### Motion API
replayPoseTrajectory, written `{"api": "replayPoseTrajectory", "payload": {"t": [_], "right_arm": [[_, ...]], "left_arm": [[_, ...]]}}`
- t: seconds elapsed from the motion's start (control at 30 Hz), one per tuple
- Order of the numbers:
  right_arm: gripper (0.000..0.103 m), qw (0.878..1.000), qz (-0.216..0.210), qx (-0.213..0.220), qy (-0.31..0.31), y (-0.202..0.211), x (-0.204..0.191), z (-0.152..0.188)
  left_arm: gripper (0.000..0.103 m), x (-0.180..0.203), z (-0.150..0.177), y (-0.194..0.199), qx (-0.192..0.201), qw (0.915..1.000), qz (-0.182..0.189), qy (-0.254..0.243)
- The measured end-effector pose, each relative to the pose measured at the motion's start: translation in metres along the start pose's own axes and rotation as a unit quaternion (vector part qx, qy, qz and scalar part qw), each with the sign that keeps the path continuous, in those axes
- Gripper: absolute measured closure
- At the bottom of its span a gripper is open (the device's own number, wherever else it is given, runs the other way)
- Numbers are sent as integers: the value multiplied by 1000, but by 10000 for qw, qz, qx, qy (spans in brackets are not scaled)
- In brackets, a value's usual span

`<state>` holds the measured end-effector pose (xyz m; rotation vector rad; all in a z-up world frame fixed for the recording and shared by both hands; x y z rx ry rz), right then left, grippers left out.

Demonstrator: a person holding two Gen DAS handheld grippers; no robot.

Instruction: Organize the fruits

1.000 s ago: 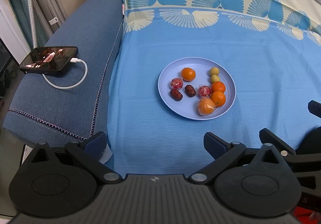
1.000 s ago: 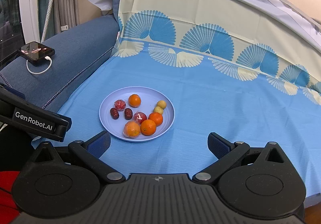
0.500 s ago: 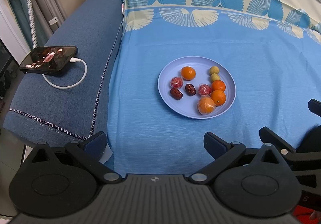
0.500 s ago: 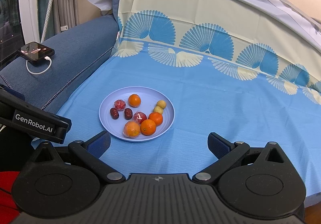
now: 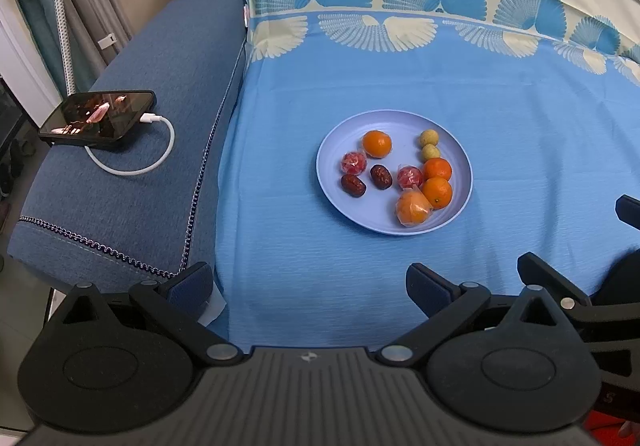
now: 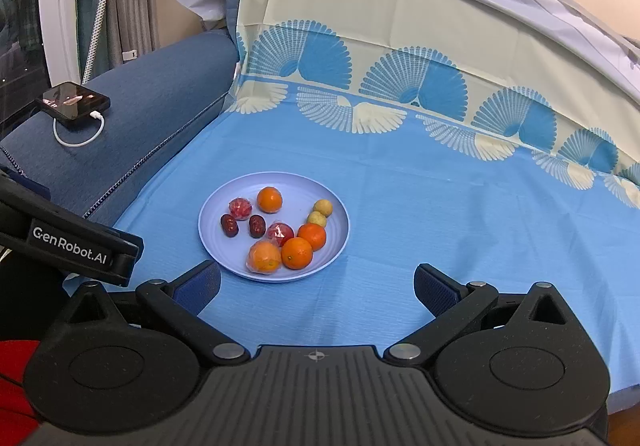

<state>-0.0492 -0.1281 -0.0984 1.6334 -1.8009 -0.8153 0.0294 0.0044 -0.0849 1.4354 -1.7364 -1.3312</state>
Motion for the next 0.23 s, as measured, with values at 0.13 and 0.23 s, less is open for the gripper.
{"api": "replayPoseTrajectory", "payload": {"t": [0.13, 0.23], "right_arm": [[1, 10000, -14, -2, 47, -1, 0, 0], [1, 10000, -33, -6, 71, -1, 1, 1]], "left_arm": [[0, 0, 0, -1, -2, 10000, -39, -25], [0, 0, 0, -1, -30, 10000, -35, -4]]}}
Point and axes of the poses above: each gripper's, at about its wrist camera, not at the fingertips, and y roughly against the way its jaws point, x to its right, z to its underside, the point moved 6 cm from there along -y, roughly the way its jaws point, and after that the axes turned 10 degrees about -x, right-handed, at the moved point
